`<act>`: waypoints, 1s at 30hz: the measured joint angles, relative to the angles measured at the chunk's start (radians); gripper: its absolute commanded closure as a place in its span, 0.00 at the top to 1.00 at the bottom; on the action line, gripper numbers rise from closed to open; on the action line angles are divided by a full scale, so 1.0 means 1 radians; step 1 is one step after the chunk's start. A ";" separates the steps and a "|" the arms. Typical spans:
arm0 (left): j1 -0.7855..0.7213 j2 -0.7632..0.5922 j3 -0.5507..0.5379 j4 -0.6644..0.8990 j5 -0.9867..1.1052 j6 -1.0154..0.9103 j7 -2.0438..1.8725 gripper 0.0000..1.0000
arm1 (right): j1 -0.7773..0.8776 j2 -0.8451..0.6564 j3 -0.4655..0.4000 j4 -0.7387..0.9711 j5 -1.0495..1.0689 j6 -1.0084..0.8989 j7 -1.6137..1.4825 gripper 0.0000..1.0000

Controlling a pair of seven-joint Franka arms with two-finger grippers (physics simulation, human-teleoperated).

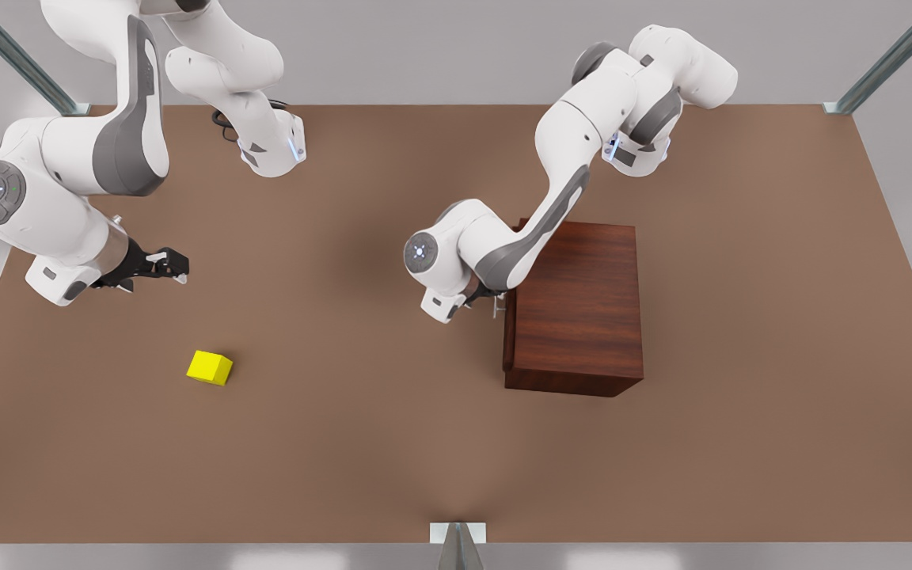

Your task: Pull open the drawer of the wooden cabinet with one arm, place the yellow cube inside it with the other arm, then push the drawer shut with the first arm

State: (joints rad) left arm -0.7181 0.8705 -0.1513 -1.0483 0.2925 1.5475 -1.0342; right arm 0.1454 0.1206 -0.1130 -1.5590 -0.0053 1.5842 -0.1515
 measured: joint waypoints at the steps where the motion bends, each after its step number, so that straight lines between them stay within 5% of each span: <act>1: 0.000 -0.001 -0.002 0.002 0.000 -0.001 0.000 0.87 | 0.000 0.000 0.000 0.000 0.000 0.000 -0.001 1.00; 30: -0.072 0.022 -0.037 0.083 -0.015 0.019 -0.035 0.87 | -0.003 0.018 -0.005 0.000 -0.001 0.007 -0.018 1.00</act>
State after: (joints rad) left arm -0.7903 0.8926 -0.1883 -0.9653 0.2780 1.5661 -1.0692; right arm 0.1427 0.1385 -0.1176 -1.5590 -0.0067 1.5909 -0.1691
